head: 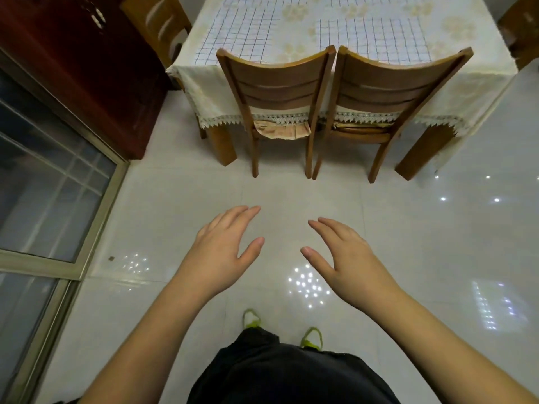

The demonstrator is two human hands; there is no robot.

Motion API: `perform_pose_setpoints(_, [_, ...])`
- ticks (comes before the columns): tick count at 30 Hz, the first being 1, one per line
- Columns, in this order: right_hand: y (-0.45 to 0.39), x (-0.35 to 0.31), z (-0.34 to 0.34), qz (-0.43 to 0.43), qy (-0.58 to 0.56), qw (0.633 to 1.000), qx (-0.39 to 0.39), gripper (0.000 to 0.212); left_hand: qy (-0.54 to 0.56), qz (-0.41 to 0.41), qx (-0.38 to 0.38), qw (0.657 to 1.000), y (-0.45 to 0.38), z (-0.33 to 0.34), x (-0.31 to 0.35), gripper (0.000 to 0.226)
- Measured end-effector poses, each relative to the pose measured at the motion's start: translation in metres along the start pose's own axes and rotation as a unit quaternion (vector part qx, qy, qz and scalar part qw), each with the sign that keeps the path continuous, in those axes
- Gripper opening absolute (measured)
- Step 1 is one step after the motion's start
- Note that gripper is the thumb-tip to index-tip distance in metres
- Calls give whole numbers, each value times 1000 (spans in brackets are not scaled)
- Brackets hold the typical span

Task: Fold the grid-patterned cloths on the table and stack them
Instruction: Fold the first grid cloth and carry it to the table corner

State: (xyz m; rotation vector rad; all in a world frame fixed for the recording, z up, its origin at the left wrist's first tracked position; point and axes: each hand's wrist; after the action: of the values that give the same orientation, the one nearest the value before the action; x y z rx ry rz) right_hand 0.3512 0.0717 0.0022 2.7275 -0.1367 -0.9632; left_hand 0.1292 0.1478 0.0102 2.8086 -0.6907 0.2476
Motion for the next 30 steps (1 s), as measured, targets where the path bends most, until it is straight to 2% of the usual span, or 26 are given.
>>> perform_pose_setpoints(10, [-153,-53,-9,-18,48,999,12,64,6,-20,0,1000,-109,-27,-94,60])
perform_pose_setpoints(16, [-220,-83,-25,-7,59,998,37,64,4,17,15,1000,-177,-65,-135,61])
perform_pose_setpoints(23, [-273,-80,-46,9,65,996,56,64,1,43,4,999,-249,-84,-147,60])
perform_pose_setpoints(30, [-345,-47,-76,3,50,997,63,63,1,45,-20,999,-335,-85,-141,58])
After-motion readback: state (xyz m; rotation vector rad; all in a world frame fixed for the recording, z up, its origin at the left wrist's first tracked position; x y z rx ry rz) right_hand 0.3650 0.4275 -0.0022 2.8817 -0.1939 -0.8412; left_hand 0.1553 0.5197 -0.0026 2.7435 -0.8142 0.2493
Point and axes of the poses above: each hand's wrist, its own y-axis away from the middle knuckle, its own z-axis out of the palm, x = y × z, and after that the axes turned 9 degrees about -y, right-handed
